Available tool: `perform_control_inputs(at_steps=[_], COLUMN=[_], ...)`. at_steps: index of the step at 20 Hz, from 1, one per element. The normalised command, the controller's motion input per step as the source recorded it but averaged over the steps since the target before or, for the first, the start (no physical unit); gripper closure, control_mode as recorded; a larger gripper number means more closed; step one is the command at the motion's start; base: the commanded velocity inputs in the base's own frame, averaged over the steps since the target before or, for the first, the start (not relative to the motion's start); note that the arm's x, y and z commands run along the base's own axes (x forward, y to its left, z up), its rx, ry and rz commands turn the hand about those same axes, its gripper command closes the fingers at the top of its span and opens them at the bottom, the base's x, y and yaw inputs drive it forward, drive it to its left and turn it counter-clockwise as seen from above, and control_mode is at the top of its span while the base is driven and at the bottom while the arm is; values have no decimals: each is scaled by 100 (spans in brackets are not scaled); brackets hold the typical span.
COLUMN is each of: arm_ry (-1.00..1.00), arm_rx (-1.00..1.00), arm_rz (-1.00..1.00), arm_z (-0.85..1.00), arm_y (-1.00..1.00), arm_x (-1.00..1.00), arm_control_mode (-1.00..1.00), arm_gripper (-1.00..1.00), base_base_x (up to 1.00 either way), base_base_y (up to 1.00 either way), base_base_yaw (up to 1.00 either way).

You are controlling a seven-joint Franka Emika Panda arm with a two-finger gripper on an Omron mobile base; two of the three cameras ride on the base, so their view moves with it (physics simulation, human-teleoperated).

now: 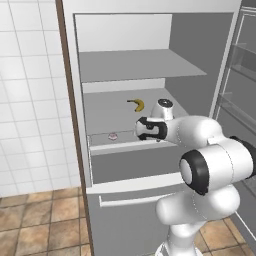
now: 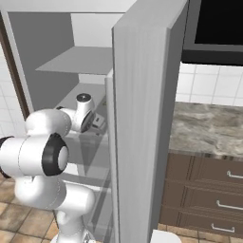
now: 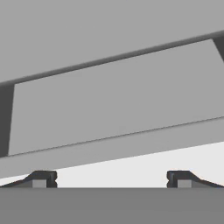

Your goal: Fully open the fridge drawer.

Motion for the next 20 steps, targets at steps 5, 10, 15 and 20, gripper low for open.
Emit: perform_control_inputs(at_steps=[5,10,15,20], arm_ry=[0,0,1,1], arm_rx=[0,-1,-2,-2], arm_rz=[0,0,0,0], arm_z=[-35,-61,-68,-67], arm_y=[0,-22,-36,-40], arm_x=[-1,-82,-100,-100], arm_control_mode=[-100,-100,-100,-100], arm_gripper=[-100,-100,-100,-100], base_base_x=[0,0,0,0], base_base_y=[0,0,0,0], base_base_yaw=[0,0,0,0])
